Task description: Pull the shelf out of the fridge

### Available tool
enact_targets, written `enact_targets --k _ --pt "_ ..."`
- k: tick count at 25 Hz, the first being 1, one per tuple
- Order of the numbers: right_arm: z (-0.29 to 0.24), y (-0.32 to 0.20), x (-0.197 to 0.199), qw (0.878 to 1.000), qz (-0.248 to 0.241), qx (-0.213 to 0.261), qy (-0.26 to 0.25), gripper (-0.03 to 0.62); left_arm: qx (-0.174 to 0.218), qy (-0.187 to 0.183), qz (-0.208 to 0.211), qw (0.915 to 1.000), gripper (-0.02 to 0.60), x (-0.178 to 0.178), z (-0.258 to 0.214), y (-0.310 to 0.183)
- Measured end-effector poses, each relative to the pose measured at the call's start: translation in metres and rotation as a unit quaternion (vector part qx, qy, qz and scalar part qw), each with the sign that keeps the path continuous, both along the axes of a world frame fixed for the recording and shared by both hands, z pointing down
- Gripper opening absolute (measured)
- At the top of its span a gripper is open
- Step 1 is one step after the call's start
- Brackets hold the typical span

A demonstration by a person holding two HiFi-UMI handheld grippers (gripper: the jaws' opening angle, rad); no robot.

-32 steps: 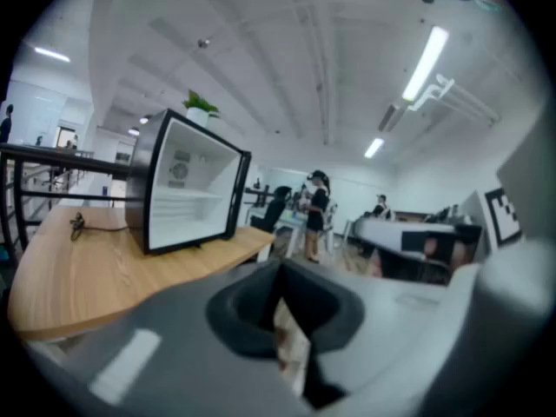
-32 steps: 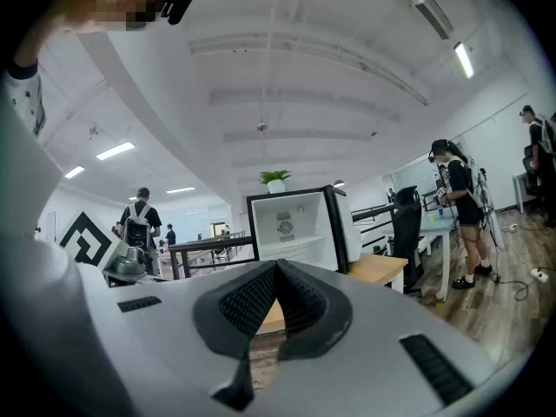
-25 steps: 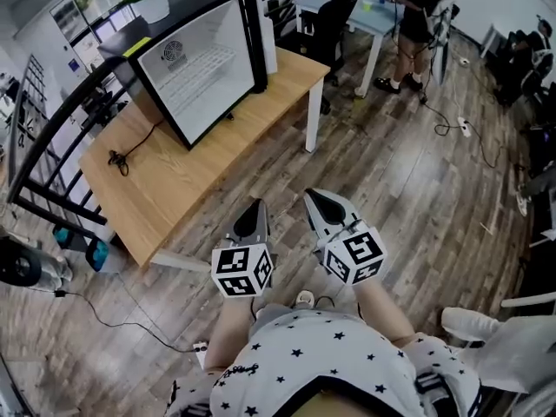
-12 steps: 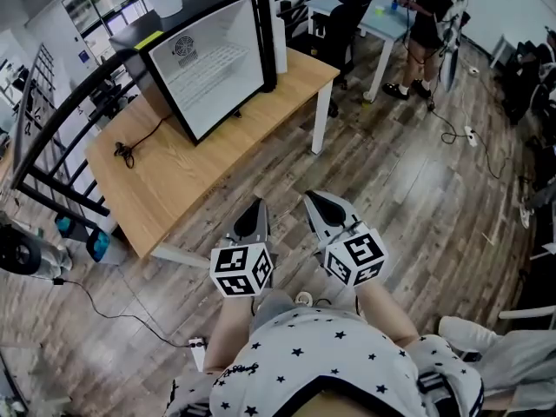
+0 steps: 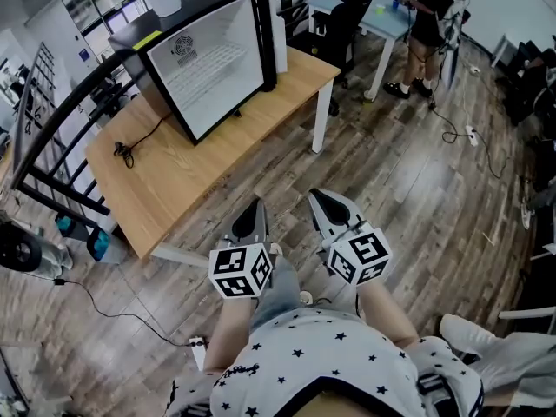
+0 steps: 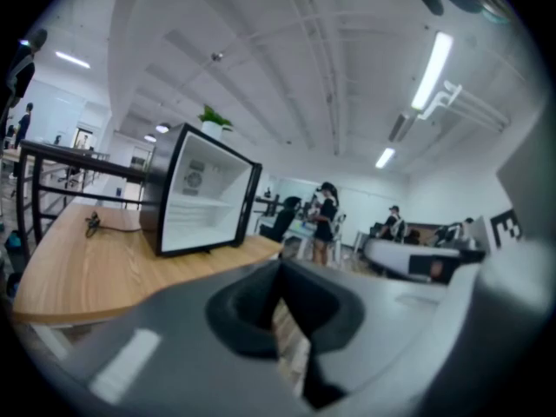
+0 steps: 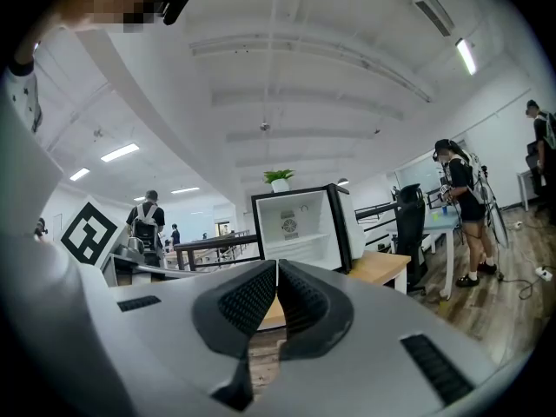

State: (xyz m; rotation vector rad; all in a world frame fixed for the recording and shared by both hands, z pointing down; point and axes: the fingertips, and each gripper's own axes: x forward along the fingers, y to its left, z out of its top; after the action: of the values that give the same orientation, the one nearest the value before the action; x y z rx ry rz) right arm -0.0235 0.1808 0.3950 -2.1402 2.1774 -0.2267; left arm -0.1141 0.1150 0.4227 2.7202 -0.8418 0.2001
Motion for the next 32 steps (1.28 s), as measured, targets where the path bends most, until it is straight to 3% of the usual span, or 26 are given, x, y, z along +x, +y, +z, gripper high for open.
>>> enact_targets --k 15,24,32 --pt "0.007 -0.057 0.039 1.000 0.014 0.003 0.000 0.021 -0.020 -0.002 -0.008 0.9998 0.008 0.031 0.014 -0.062" --pt "0.006 -0.128 0.071 1.000 0.011 0.002 -0.017 0.021 -0.018 0.005 -0.009 0.9998 0.008 0.058 0.014 -0.125" --pt "-0.005 -0.192 0.085 1.000 -0.003 -0.003 0.002 0.021 -0.023 -0.001 -0.012 0.9997 0.008 0.077 0.009 -0.185"
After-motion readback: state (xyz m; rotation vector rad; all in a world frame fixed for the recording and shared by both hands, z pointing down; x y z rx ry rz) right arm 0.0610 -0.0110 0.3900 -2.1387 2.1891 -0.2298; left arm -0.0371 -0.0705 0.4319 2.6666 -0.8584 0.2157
